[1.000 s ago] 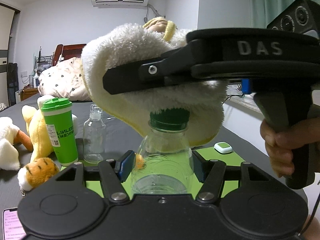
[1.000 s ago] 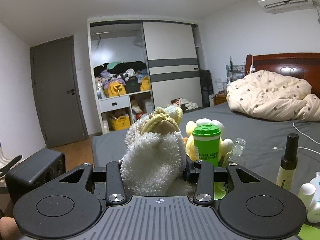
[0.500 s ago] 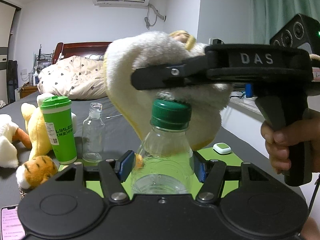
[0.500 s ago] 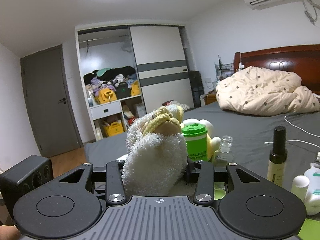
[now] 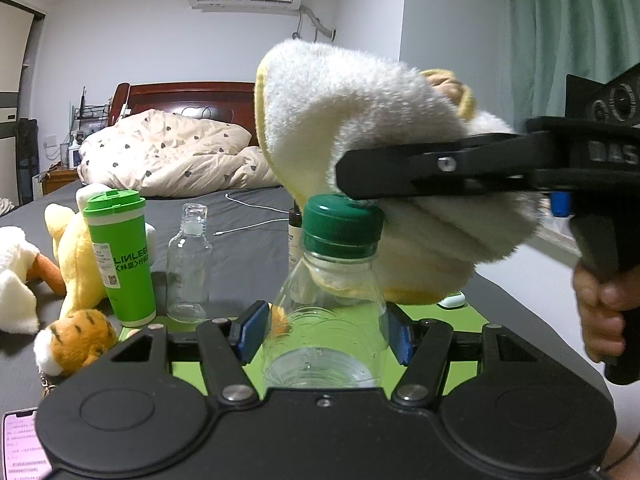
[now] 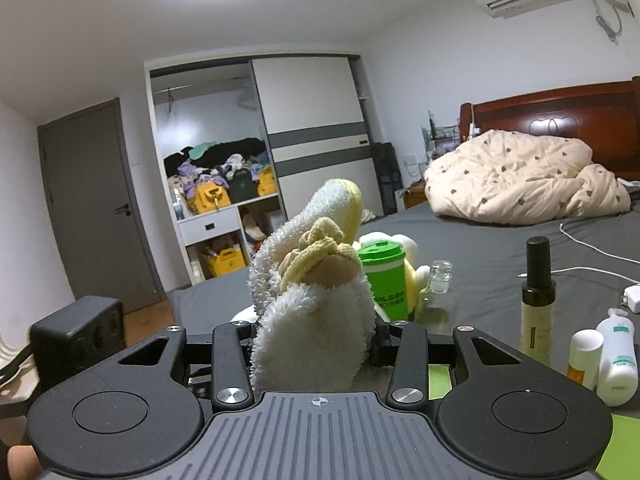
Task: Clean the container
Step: 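Rub the towel around the bottle neck with the right gripper while the left gripper holds it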
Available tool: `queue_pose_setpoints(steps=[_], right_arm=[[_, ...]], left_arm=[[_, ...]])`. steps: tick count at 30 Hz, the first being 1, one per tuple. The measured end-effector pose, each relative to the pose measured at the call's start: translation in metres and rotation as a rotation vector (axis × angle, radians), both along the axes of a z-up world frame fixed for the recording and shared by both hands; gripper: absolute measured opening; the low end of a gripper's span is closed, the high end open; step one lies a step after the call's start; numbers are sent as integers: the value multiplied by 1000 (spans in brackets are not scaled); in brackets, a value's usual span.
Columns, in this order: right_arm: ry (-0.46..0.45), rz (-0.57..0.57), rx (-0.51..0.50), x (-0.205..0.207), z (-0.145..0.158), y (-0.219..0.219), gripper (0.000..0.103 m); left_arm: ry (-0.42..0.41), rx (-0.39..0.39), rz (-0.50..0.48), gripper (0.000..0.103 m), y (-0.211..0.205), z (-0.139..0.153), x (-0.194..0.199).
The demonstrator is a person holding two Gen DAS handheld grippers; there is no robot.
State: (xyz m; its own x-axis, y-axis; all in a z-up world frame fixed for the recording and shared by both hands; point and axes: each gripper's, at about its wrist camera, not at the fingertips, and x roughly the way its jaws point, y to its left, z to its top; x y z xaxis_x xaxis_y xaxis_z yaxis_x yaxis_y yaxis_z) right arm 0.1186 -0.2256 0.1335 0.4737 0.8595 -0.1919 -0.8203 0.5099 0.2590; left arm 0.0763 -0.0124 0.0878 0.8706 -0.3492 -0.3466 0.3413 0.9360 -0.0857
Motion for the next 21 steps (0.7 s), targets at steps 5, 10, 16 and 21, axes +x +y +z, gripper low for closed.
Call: queue_pose_setpoints(steps=[5,10,16,21], right_arm=[[-12,38,0,-19,3,1,42],[-23,61,-6,-33,5,9,42],[-24,79,11,-37,7,19,42],[-17,104,9,-33,11,31,42]], left_arm=[[0,4,4,60,0,-1,0],[4,13,14,60,0,-3,2],[3,21,8,60,-1,-3,0],[2,19,7,60,-1,-4,1]])
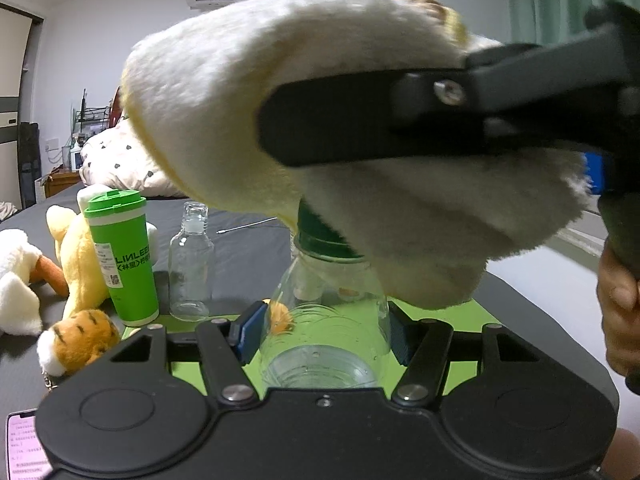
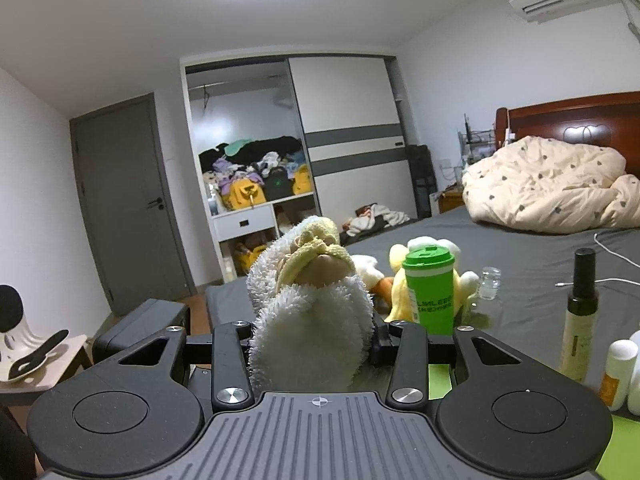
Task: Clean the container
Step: 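Rub the towel around the bottle neck with the right gripper while the left gripper holds it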
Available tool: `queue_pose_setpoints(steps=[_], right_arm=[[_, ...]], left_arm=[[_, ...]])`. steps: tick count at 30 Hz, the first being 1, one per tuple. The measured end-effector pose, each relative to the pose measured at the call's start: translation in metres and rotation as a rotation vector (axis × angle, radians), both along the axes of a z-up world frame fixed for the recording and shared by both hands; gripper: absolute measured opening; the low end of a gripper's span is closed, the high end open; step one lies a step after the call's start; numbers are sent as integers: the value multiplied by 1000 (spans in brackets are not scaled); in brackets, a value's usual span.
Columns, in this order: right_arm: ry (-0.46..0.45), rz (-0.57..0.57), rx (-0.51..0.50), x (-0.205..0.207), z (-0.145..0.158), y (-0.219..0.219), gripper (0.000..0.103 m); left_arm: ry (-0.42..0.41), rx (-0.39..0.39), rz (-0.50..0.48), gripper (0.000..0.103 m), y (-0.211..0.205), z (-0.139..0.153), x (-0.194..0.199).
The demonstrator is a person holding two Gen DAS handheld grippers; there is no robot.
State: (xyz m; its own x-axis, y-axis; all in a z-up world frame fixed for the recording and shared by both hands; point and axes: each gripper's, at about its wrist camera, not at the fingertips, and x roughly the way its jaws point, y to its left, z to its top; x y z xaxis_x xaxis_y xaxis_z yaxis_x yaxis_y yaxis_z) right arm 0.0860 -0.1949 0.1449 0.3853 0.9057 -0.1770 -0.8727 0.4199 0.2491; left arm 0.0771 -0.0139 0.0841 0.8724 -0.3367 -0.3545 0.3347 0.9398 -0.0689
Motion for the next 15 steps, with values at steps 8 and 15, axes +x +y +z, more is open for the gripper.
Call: queue_pose_setpoints(steps=[8,15], right_arm=[[48,21,32,23,-2,20,42],[76,-14,61,46,-3,25,42]], left_arm=[[0,-7,-8,60,3,0,1],[-4,-10,-13,60,4,-1,0]])
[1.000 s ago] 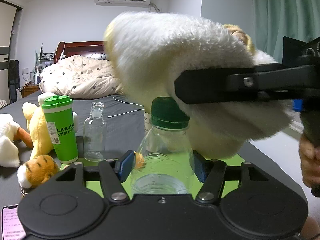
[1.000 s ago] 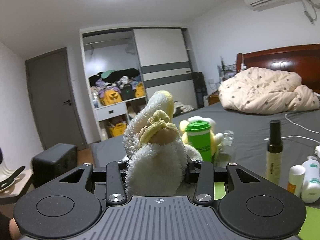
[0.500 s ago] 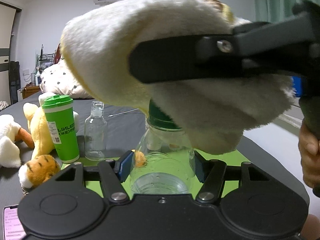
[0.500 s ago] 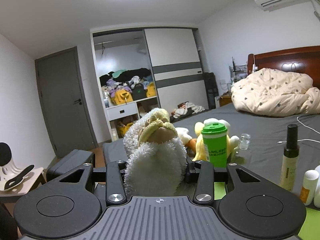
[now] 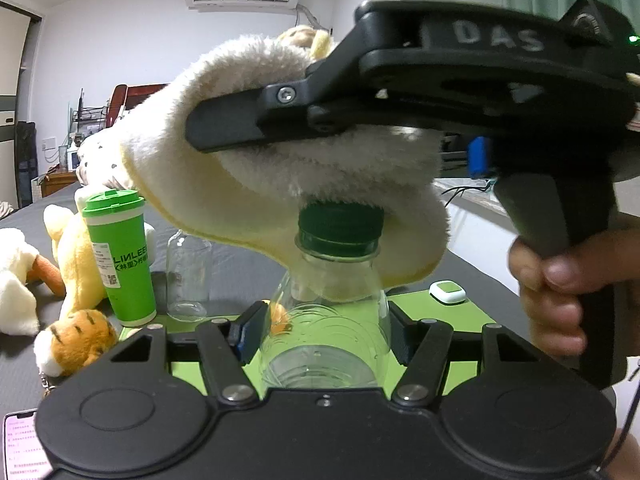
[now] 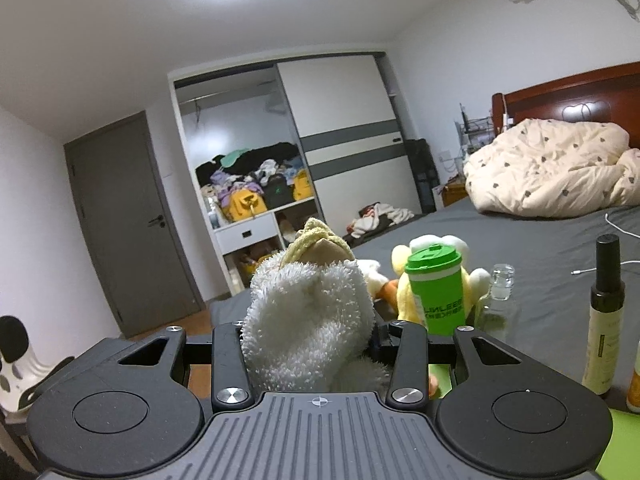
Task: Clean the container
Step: 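Rub the towel around the bottle neck with the right gripper while the left gripper holds it, then pull the towel in the right gripper away from the bottle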
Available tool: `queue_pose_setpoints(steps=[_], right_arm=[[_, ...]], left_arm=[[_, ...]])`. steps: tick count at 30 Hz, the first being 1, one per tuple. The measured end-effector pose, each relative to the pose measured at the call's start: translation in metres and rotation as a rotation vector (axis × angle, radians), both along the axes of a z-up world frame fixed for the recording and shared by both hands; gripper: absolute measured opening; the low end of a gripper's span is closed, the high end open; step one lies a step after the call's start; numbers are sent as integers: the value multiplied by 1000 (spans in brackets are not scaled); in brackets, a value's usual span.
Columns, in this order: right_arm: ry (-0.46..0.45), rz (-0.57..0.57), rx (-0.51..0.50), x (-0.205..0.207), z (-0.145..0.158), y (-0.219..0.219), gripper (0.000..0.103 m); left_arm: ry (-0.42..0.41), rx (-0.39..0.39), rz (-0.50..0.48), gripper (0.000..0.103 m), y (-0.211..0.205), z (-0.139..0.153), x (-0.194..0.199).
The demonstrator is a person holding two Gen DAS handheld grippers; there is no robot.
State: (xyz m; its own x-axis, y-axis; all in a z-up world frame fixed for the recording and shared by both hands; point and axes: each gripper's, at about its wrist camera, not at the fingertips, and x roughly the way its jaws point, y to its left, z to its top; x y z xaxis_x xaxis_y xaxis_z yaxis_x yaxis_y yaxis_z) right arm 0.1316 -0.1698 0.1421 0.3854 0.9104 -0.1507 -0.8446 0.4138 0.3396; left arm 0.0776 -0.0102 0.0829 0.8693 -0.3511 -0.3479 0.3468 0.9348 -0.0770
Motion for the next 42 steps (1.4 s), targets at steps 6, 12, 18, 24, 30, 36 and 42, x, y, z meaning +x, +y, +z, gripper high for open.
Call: queue_pose_setpoints(steps=[6,12,18,24,30,36,42], right_arm=[[38,-52,28,19,-3,-14,42],[60,-105,77,22,-4,-48,42],[71,-170,116,16,-8,-90,42],[101,-251,144,5,-21,-132,42],[136,-331,105,-9,-42,-161,42],[200,-387,41,-17,-74,-175,42],[233,-430,-47,-28,-99,-175,42]], left_arm=[[-5,-6,-5,60,0,-1,0],[-21,-2,0,67,-1,-4,0],[-43,9,4,81,-3,-8,-6],[-48,5,12,86,-3,-20,-9],[-39,10,20,89,-5,-34,-15],[-34,9,31,89,-6,-49,-10],[-32,-20,33,89,-6,-53,-10]])
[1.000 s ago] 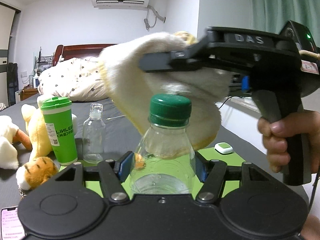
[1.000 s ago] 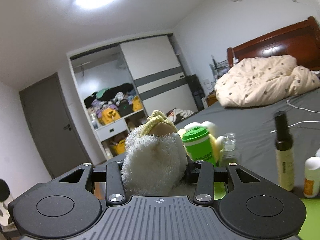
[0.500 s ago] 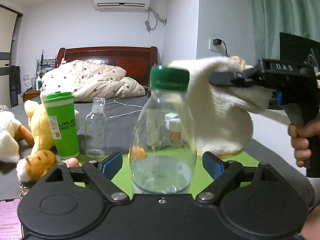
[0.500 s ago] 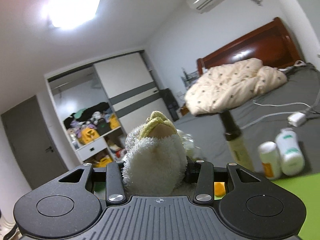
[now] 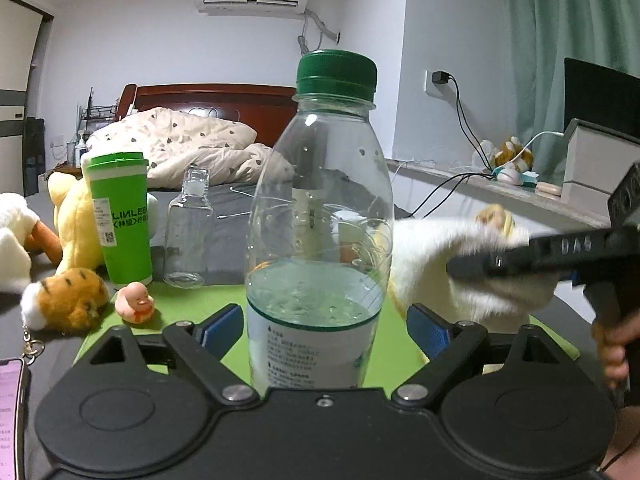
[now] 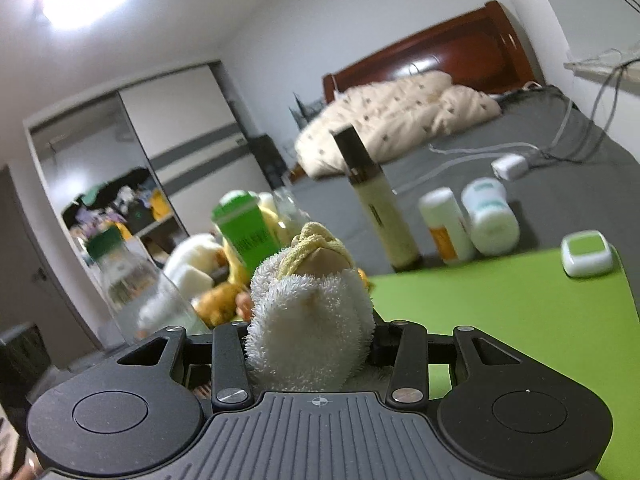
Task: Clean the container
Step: 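Pull the towel in the right gripper away from the bottle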
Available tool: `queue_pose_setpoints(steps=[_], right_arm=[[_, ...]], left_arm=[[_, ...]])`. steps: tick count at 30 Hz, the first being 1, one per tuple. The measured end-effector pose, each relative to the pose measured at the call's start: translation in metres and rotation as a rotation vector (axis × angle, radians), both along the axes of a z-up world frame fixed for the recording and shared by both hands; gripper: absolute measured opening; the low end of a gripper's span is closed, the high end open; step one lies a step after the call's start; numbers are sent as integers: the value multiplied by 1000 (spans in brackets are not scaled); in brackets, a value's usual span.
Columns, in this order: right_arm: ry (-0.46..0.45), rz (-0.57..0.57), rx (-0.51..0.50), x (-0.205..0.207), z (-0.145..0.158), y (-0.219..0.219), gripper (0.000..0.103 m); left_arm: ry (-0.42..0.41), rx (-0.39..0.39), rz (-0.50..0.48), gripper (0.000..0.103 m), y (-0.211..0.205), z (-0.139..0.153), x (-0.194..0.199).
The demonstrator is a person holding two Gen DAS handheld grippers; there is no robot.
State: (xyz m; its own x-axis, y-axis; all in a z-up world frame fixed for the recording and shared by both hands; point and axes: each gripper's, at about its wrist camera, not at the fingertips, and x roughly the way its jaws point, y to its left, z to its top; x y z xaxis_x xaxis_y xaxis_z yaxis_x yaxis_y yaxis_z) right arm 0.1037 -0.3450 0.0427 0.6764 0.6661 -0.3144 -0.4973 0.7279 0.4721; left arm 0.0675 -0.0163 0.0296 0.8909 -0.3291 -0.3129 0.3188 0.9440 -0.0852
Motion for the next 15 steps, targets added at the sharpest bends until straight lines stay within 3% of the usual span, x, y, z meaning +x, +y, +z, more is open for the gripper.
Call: queue_pose_setpoints(steps=[4,15], right_arm=[[14,-20,-55,-8,-12,9,42],[55,-64,-92,-28,-36,6,42]], left_arm=[[1,-1,12,89,-2,-1,0],[35,-2,46,63,0,-8,3]])
